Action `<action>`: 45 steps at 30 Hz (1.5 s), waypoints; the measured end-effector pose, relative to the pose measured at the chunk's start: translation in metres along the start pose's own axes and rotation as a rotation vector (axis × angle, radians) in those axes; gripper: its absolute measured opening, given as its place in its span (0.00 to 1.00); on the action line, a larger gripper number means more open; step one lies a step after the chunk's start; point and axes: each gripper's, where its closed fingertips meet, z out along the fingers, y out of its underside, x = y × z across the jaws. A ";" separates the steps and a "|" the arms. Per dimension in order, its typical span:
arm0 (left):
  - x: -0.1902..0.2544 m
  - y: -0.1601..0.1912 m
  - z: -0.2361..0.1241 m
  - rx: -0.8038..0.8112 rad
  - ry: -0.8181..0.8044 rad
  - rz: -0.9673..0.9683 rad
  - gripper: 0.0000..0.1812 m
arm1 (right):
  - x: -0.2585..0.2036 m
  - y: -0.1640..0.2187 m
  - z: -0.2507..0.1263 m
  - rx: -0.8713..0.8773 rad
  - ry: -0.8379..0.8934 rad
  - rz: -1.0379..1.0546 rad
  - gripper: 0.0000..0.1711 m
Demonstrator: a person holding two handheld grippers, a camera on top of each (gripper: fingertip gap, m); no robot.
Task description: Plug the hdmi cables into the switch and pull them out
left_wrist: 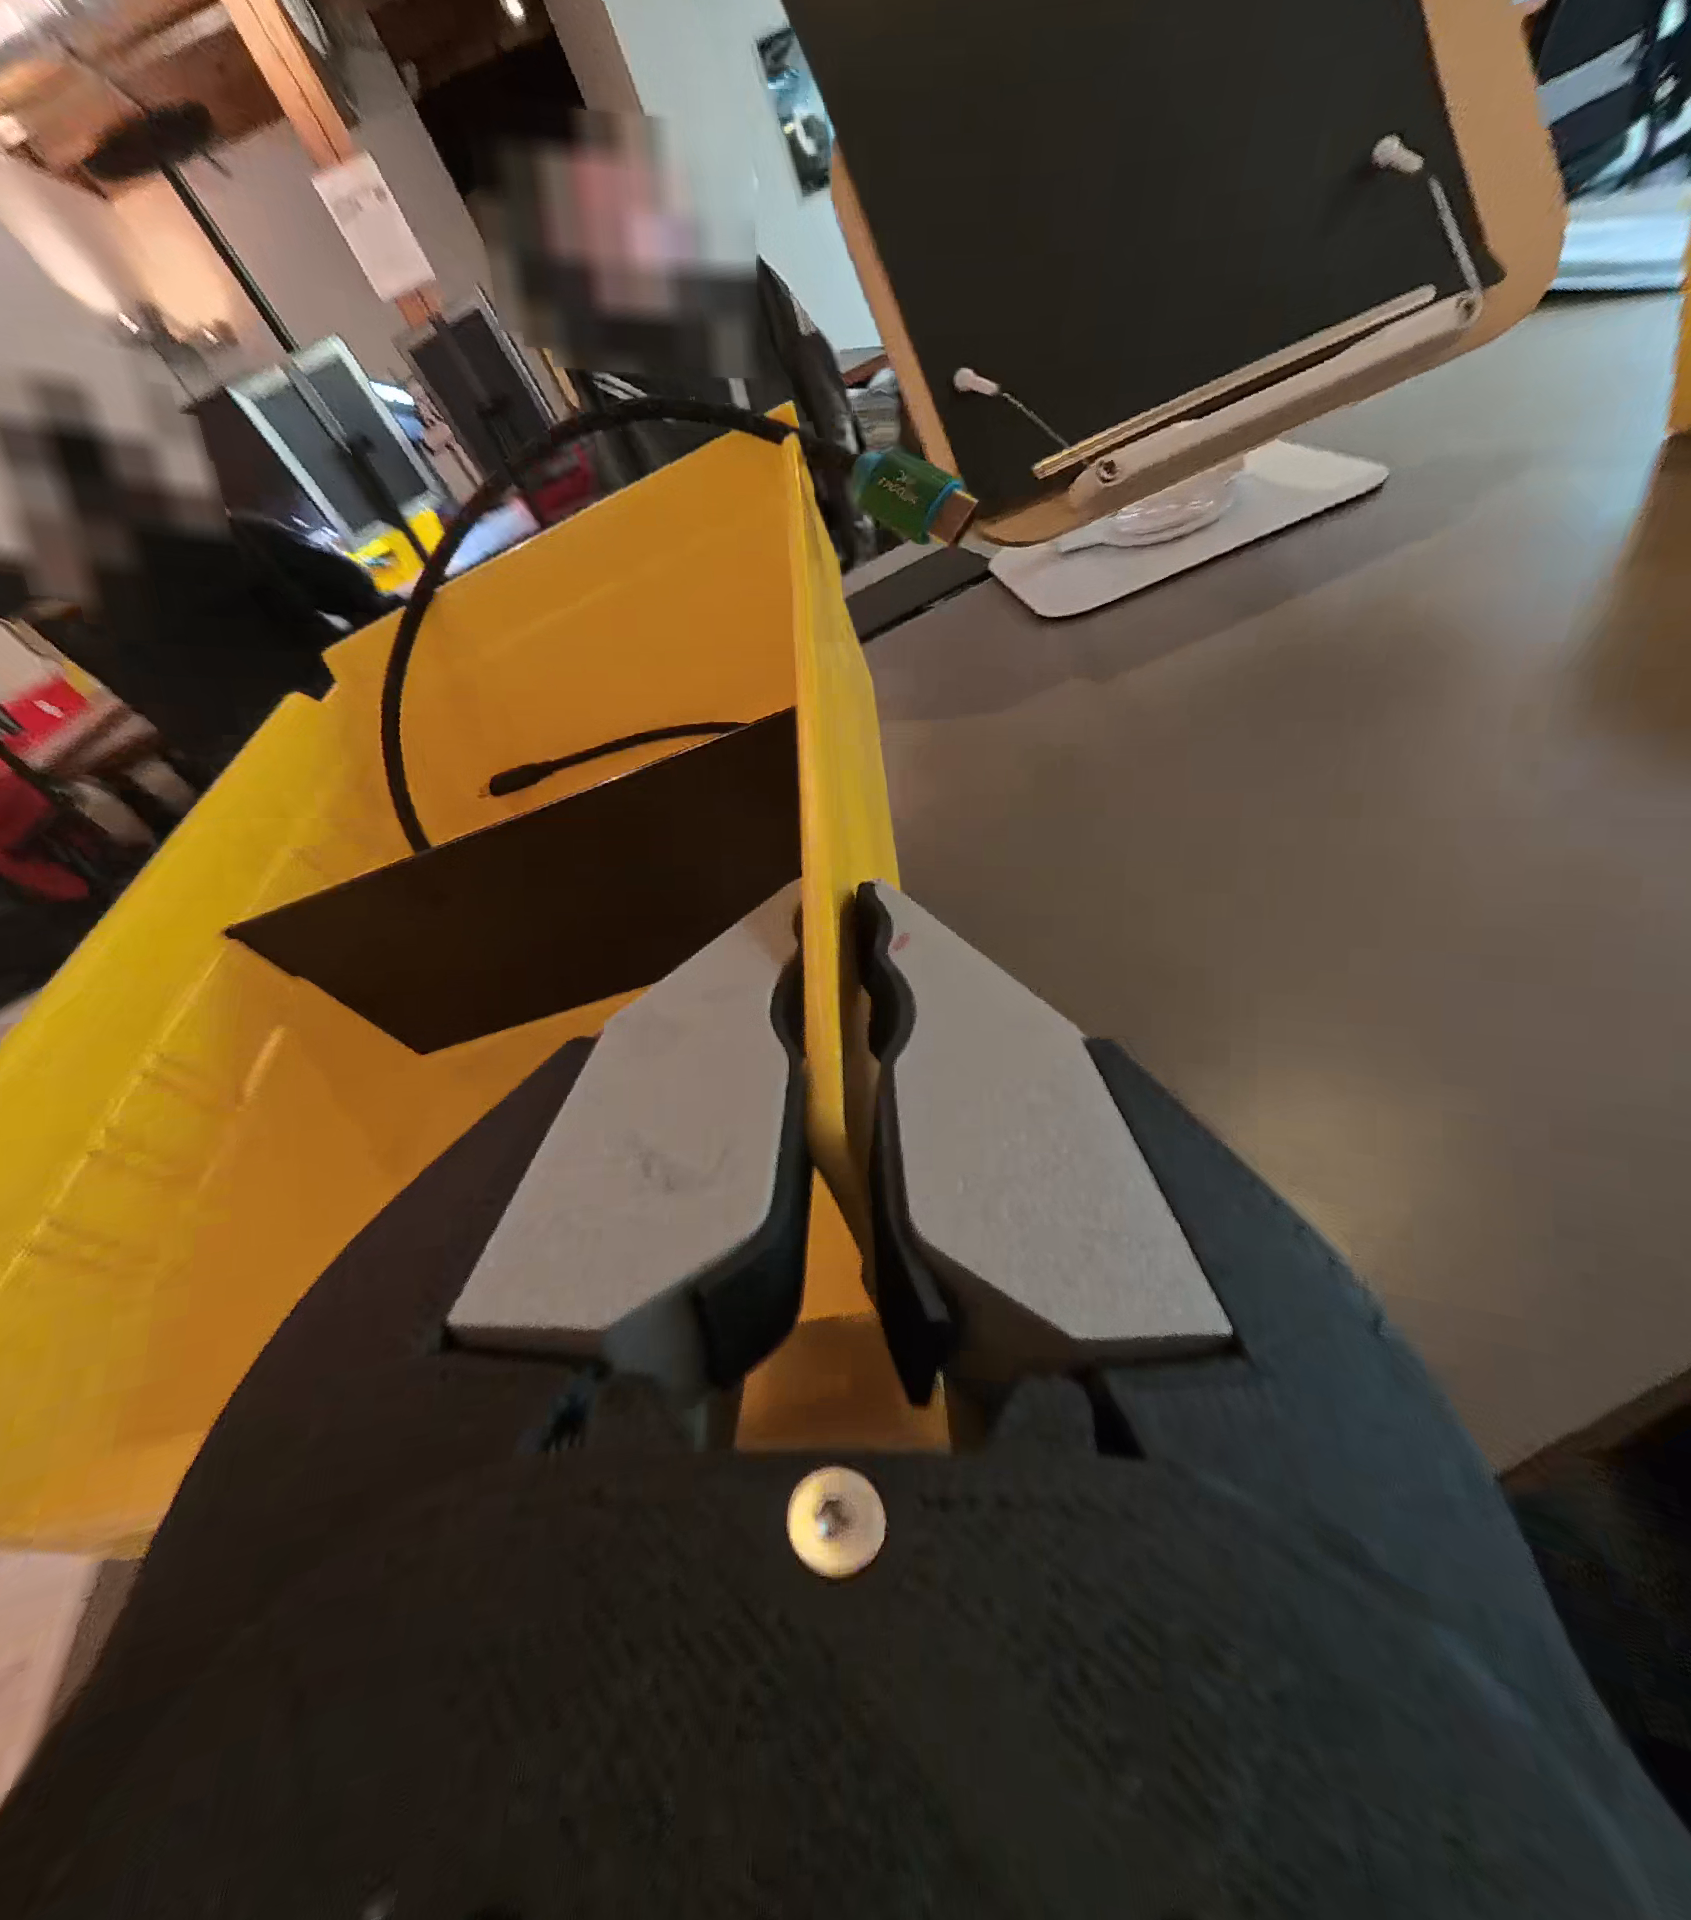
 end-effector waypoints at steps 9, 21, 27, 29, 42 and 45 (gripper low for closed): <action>-0.009 -0.007 -0.006 0.002 -0.027 -0.005 0.01 | -0.161 -0.047 0.028 -0.077 -0.121 -0.116 0.14; -0.030 -0.043 -0.034 0.102 -0.097 -0.008 0.01 | -0.456 -0.140 0.061 -0.039 -0.496 -0.224 0.35; -0.040 -0.059 -0.060 0.149 -0.130 -0.008 0.01 | -0.438 -0.167 -0.015 0.169 -0.560 -0.259 0.37; -0.032 -0.071 -0.066 0.182 -0.103 -0.014 0.01 | -0.399 -0.168 -0.035 0.231 -0.509 -0.263 0.36; 0.201 -0.154 -0.075 0.418 0.418 0.158 0.01 | -0.162 -0.108 -0.091 0.149 -0.204 -0.182 0.34; 0.250 -0.144 -0.069 0.379 0.520 0.201 0.01 | -0.125 -0.098 -0.103 0.122 -0.103 -0.197 0.34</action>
